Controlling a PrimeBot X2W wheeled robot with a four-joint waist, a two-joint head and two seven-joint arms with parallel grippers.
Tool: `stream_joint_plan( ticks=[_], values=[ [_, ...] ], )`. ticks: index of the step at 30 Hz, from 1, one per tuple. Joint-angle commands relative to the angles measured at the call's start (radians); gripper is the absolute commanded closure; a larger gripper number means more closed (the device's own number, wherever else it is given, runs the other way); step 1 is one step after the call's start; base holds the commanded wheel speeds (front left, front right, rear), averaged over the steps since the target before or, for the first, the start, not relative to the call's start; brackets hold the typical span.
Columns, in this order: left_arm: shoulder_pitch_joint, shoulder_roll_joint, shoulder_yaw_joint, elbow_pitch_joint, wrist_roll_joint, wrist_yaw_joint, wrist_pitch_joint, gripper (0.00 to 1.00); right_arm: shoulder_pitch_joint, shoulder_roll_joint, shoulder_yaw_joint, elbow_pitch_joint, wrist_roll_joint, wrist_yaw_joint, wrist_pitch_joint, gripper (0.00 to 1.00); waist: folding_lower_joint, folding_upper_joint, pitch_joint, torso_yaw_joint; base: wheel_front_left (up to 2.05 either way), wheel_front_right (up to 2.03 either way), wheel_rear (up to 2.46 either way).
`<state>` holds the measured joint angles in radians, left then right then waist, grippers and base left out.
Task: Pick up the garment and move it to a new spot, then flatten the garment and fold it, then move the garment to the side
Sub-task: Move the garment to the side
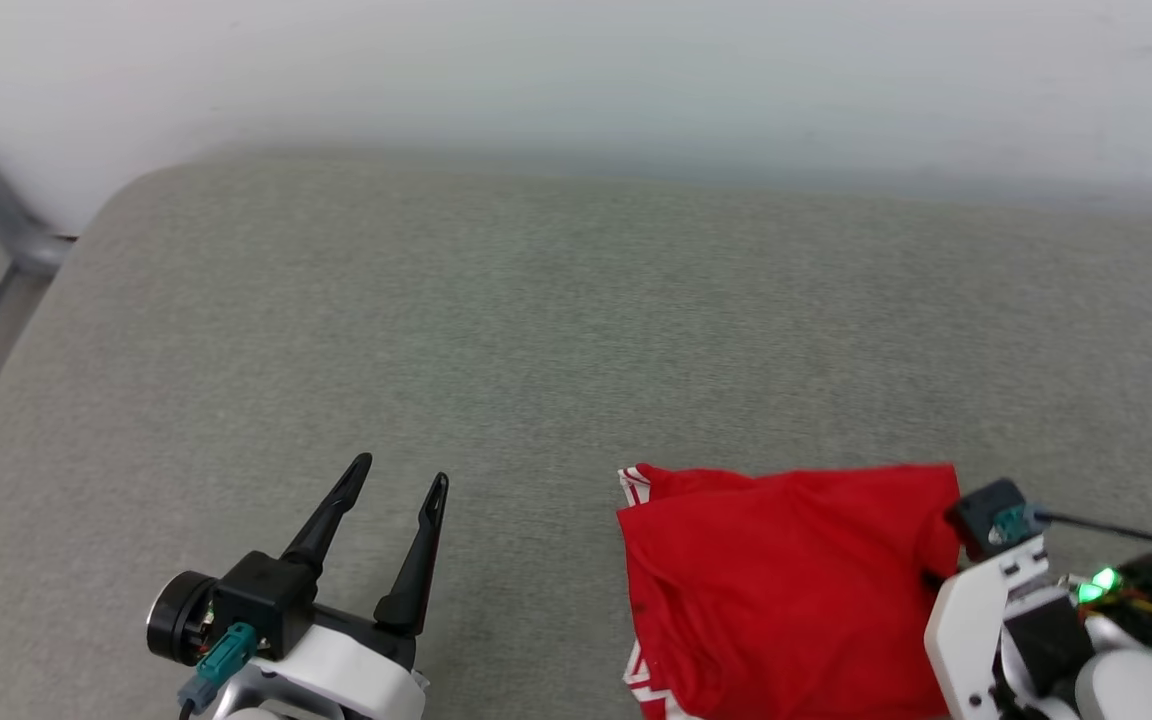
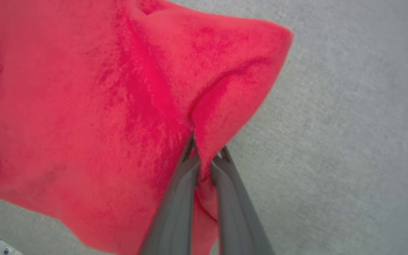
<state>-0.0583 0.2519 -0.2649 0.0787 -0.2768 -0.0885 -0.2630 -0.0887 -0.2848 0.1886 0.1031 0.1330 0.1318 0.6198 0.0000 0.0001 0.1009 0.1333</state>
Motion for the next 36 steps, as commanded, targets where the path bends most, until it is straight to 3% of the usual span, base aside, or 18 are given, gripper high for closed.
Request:
stream_joint_plan(
  ticks=[1,2,11,19,22,26,36],
  values=[
    [0.004,0.004,-0.002,-0.010,0.007,-0.002,-0.002,0.00,-0.053,-0.045,0.027,-0.016,-0.016,-0.002,-0.007,1.00,0.0000,-0.0001,-0.002,-0.059,0.00,0.00,0.00],
    [0.004,0.004,-0.002,-0.010,0.007,-0.002,-0.002,0.00,-0.053,-0.045,0.027,-0.016,-0.016,-0.002,-0.007,1.00,0.0000,-0.0001,-0.002,-0.059,0.00,0.00,0.00],
    [-0.052,0.011,-0.014,-0.065,0.026,-0.007,-0.002,0.00,-0.286,-0.270,0.205,-0.038,-0.033,-0.002,0.003,1.00,0.0000,-0.0001,0.089,-0.232,0.00,0.00,0.00],
    [-0.139,0.047,-0.044,-0.132,0.053,-0.018,0.030,0.00,-0.439,-0.414,0.268,0.067,-0.038,-0.002,-0.054,1.00,0.0000,-0.0001,0.231,-0.344,0.00,0.00,0.00],
    [-0.175,0.067,-0.055,-0.178,0.059,-0.023,0.054,0.00,-0.489,-0.455,0.247,0.121,-0.063,-0.002,-0.086,1.00,0.0000,-0.0001,0.291,-0.370,0.00,0.00,0.00],
    [-0.219,0.097,-0.067,-0.244,0.070,-0.028,0.090,0.00,-0.521,-0.462,0.186,0.210,-0.093,-0.002,-0.138,1.00,0.0000,-0.0001,0.364,-0.390,0.00,0.00,0.00],
    [-0.287,0.132,-0.077,-0.378,0.074,-0.030,0.151,0.00,-0.573,-0.474,-0.046,0.410,-0.189,-0.002,-0.241,1.00,0.0000,-0.0001,0.456,-0.372,0.00,0.00,0.00]
  ],
)
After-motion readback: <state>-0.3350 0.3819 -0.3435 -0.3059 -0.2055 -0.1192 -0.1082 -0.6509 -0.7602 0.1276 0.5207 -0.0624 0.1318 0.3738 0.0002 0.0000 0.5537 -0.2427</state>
